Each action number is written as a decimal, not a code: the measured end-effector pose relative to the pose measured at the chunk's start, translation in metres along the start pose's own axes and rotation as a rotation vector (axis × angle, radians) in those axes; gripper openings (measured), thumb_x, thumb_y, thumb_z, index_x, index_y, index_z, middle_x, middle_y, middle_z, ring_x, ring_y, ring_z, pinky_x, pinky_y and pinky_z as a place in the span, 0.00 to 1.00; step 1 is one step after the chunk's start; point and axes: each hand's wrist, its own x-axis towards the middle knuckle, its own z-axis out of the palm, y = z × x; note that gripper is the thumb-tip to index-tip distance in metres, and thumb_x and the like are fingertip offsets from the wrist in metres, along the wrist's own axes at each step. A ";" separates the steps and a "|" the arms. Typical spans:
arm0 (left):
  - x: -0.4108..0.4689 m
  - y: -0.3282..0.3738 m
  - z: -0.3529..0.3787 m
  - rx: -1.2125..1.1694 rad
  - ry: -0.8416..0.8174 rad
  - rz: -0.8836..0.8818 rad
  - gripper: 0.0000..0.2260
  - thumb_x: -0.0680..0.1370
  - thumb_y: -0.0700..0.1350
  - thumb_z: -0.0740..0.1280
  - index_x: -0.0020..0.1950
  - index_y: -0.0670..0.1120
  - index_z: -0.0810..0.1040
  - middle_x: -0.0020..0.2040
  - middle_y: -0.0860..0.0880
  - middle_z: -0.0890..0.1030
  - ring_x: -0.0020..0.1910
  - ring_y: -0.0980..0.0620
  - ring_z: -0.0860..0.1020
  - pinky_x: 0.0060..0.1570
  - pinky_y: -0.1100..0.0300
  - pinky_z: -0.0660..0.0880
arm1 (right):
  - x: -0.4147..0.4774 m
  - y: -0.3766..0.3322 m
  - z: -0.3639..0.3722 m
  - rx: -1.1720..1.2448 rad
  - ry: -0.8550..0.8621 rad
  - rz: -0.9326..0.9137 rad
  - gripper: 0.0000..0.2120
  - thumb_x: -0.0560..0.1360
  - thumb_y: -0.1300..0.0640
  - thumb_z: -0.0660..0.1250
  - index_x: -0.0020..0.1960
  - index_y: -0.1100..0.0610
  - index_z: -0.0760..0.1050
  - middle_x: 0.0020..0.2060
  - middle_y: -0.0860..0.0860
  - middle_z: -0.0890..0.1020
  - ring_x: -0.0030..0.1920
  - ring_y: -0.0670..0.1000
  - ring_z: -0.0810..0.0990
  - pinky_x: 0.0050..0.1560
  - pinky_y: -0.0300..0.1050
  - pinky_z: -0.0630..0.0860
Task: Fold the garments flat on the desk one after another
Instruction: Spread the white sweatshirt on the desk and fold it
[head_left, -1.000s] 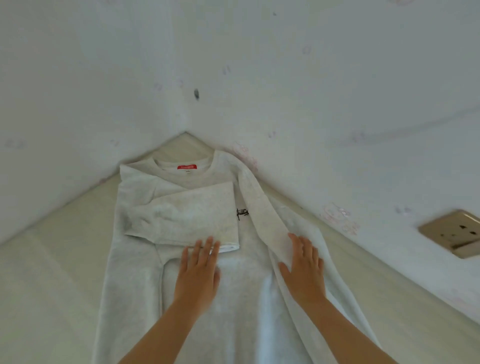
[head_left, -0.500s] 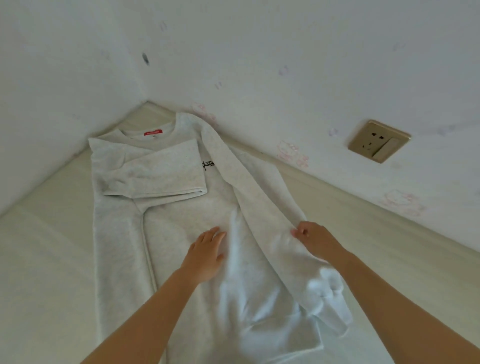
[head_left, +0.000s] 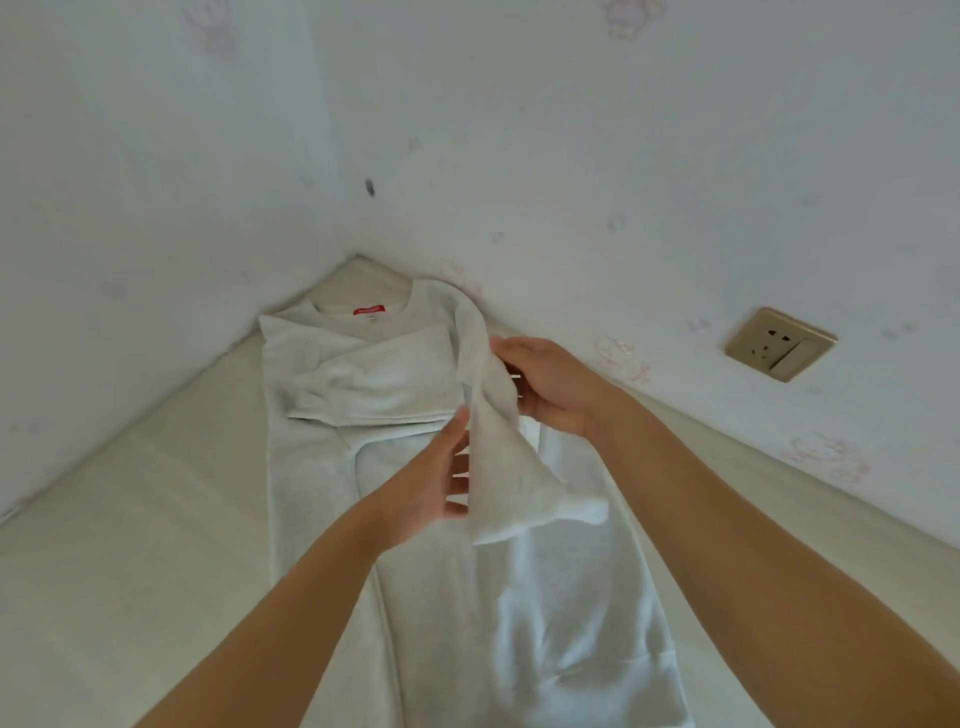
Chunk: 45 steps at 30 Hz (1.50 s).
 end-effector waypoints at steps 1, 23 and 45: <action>-0.012 0.008 -0.021 -0.094 0.009 0.026 0.34 0.70 0.72 0.54 0.63 0.50 0.78 0.58 0.46 0.82 0.57 0.46 0.80 0.60 0.45 0.74 | 0.012 -0.008 0.027 -0.005 -0.041 -0.021 0.10 0.82 0.54 0.59 0.47 0.58 0.73 0.35 0.51 0.78 0.32 0.45 0.79 0.33 0.37 0.76; 0.009 -0.079 -0.239 0.702 0.874 -0.181 0.14 0.78 0.55 0.63 0.56 0.47 0.74 0.49 0.47 0.77 0.45 0.49 0.77 0.42 0.57 0.73 | 0.221 0.056 0.000 -1.814 -0.042 -0.253 0.33 0.74 0.69 0.62 0.74 0.47 0.59 0.75 0.50 0.56 0.75 0.55 0.55 0.67 0.49 0.66; 0.106 0.032 -0.293 1.256 0.922 0.120 0.25 0.78 0.51 0.62 0.75 0.53 0.62 0.74 0.50 0.65 0.72 0.48 0.63 0.71 0.51 0.58 | 0.299 0.050 -0.013 -1.504 0.204 -0.569 0.19 0.79 0.55 0.62 0.69 0.56 0.68 0.71 0.55 0.67 0.72 0.56 0.64 0.68 0.53 0.64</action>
